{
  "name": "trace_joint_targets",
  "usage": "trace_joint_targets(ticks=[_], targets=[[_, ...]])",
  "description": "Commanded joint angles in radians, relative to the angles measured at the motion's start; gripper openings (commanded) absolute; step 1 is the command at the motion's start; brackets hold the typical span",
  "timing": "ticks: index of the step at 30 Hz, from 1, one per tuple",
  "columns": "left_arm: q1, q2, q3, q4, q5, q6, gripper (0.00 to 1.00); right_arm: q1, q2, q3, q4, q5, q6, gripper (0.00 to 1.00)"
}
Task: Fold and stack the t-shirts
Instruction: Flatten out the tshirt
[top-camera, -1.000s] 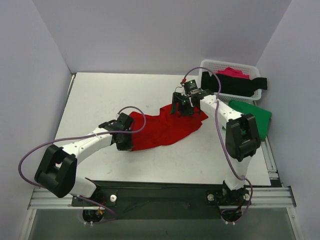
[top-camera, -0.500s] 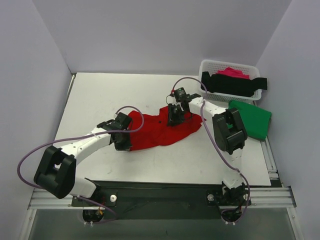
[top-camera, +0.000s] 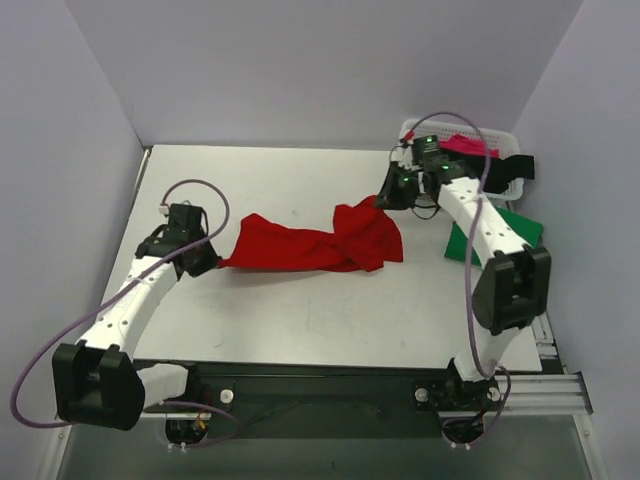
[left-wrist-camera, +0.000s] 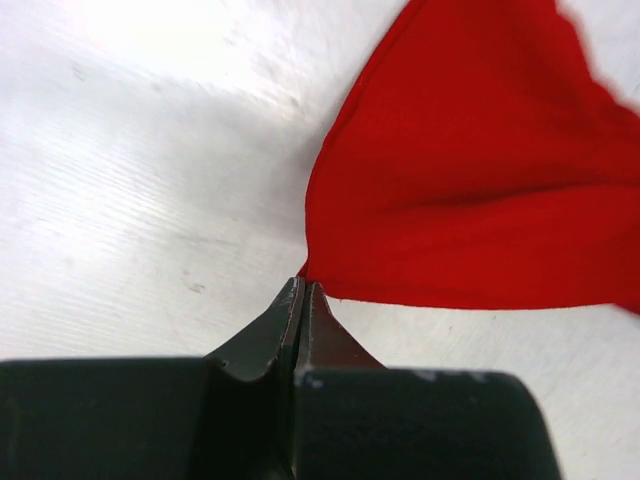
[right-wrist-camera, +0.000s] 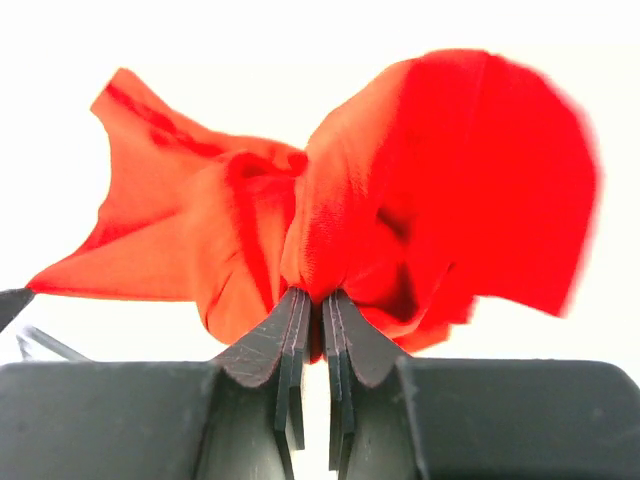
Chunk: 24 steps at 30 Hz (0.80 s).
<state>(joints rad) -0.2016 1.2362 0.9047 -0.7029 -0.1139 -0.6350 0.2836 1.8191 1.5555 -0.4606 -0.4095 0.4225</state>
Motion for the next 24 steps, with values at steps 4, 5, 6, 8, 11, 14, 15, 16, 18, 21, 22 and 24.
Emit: trace_joint_targets(ticks=[4, 5, 6, 8, 11, 14, 15, 16, 18, 21, 22, 24], targets=[[0.152, -0.164, 0.073, -0.043, -0.099, 0.028, 0.0, -0.139, -0.277, -0.165, -0.085, 0.009, -0.007, 0.0], [0.168, -0.197, 0.063, -0.044, -0.104, 0.026, 0.0, -0.164, -0.291, -0.204, -0.085, 0.021, -0.016, 0.0], [0.182, -0.214, 0.036, -0.043, -0.105, 0.024, 0.0, -0.175, -0.3, -0.234, -0.085, 0.034, -0.028, 0.0], [0.23, -0.248, 0.01, -0.043, -0.09, 0.026, 0.0, -0.188, -0.3, -0.303, -0.087, 0.06, -0.063, 0.09], [0.254, -0.268, -0.023, -0.049, -0.041, 0.041, 0.0, -0.193, -0.273, -0.328, -0.093, 0.06, -0.083, 0.41], [0.254, -0.265, -0.046, -0.041, 0.032, 0.063, 0.0, -0.173, -0.287, -0.327, -0.092, 0.061, -0.079, 0.5], [0.254, -0.264, -0.052, -0.04, 0.043, 0.066, 0.0, -0.152, -0.3, -0.325, -0.092, 0.069, -0.085, 0.5], [0.254, -0.268, -0.062, -0.04, 0.057, 0.069, 0.0, -0.138, -0.306, -0.325, -0.095, 0.075, -0.09, 0.51], [0.254, -0.273, -0.075, -0.033, 0.068, 0.075, 0.0, -0.115, -0.329, -0.348, -0.092, 0.083, -0.099, 0.51], [0.254, -0.284, -0.084, -0.036, 0.085, 0.093, 0.0, -0.074, -0.354, -0.428, -0.089, 0.08, -0.094, 0.49], [0.252, -0.284, -0.084, -0.04, 0.091, 0.104, 0.0, -0.06, -0.371, -0.451, -0.09, 0.077, -0.084, 0.47], [0.254, -0.287, -0.079, -0.052, 0.095, 0.112, 0.0, -0.047, -0.394, -0.504, -0.084, 0.074, -0.074, 0.45]])
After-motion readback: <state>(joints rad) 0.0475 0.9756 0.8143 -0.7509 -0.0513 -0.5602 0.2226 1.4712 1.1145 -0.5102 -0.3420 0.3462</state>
